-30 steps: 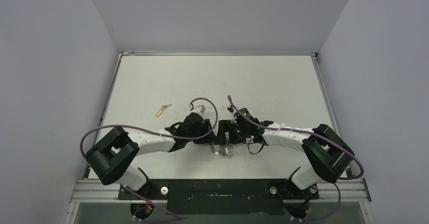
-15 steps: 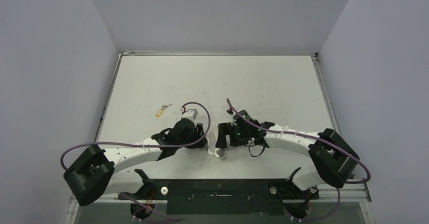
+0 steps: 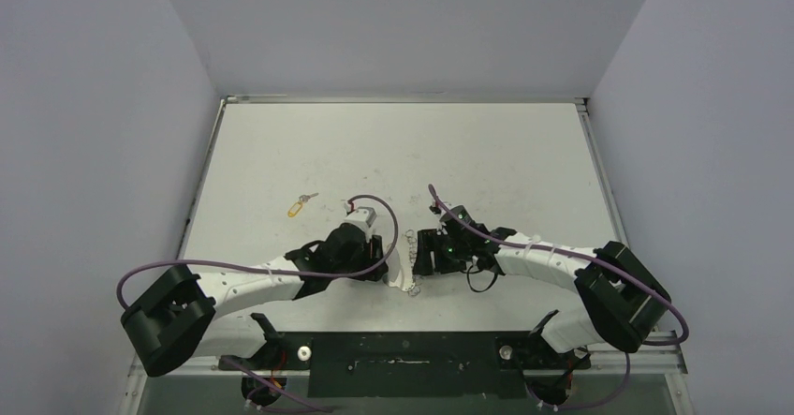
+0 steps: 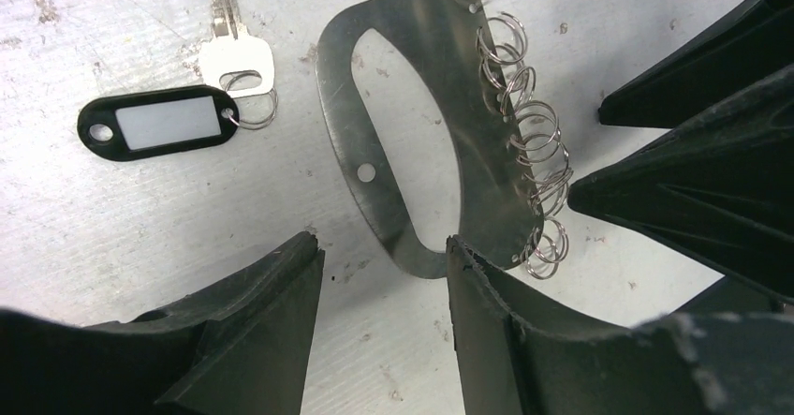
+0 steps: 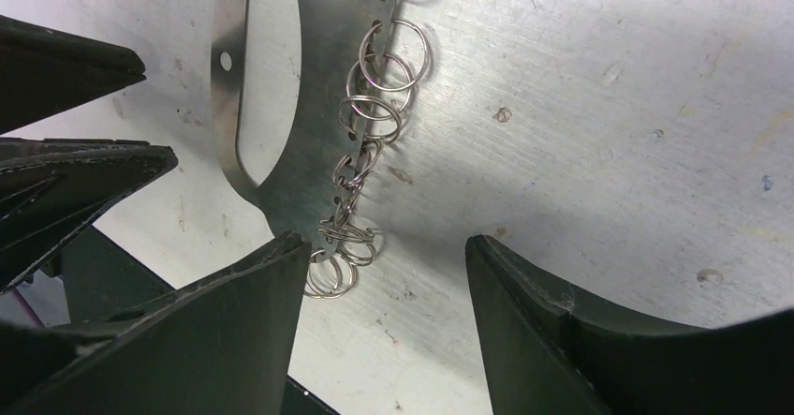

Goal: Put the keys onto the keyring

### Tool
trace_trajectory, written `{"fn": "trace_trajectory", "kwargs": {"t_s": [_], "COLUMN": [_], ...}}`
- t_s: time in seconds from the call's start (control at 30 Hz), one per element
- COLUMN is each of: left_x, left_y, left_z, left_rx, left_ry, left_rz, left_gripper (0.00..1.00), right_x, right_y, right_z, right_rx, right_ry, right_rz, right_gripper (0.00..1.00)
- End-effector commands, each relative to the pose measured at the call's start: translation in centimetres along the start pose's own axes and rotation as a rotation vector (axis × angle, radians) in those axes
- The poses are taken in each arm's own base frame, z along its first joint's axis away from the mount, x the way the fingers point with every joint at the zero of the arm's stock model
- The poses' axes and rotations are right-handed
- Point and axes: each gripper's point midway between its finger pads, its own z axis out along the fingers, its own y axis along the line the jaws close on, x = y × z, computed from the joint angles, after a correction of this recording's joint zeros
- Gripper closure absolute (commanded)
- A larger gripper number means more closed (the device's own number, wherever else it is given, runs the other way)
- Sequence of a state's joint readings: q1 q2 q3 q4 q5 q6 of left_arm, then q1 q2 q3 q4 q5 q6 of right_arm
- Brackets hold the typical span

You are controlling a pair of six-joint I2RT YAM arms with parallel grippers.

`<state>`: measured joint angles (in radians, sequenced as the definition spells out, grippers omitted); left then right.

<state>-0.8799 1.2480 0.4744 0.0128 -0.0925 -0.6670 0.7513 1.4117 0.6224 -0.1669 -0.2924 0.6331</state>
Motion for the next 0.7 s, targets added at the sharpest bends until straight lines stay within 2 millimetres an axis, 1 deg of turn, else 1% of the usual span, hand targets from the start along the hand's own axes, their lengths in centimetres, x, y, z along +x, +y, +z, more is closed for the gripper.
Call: {"fn": "trace_trajectory", "kwargs": {"t_s": [0.0,0.13,0.23,0.27,0.3,0.43,0.5,0.53,0.67], "left_x": [-2.6,-2.8,-3.1,-2.7,-2.6,-2.8,-2.7,-3.1,-2.8], "left_y": [-1.6,-1.6,-1.5,-1.0,-1.0,-1.2,-1.4,-2.0,-3.7], "left_z": [-0.3,-0.4,-0.5,-0.7,-0.8,-1.1,-1.2,-1.2,-0.8], "left_rx": [0.018,0.019,0.009,-0.009,-0.011,0.006,0.019,0.048,0.126], "left_ry": [-0.063,-0.077,-0.086,-0.069,-0.070,-0.085,-0.086,-0.105,-0.105], "left_rz": [0.056,0.054,0.061,0.064,0.063,0.047,0.022,0.004,-0.045], "left_gripper": [0.51,0.52,0.53,0.53,0.53,0.55,0.56,0.57,0.58], "right_x": [-0.2,0.1,0.5,0.6,0.7,0.5,0.6,0.7,1.2], "right_y": [0.2,1.3,2.0,2.0,1.8,0.9,0.7,0.5,0.6], "right_z": [0.0,0.3,0.6,0.6,0.6,-0.2,-0.4,-0.4,-0.1], "right_rx": [-0.014,-0.063,-0.082,-0.079,-0.072,-0.014,-0.001,0.003,-0.008], "right_ry": [-0.018,0.000,0.009,0.006,0.006,-0.014,-0.009,-0.004,0.008], "right_rz": [-0.008,-0.011,-0.013,-0.015,-0.018,-0.051,-0.063,-0.065,-0.052], "right_gripper": [0.39,0.46,0.55,0.57,0.59,0.60,0.61,0.61,0.67]}}
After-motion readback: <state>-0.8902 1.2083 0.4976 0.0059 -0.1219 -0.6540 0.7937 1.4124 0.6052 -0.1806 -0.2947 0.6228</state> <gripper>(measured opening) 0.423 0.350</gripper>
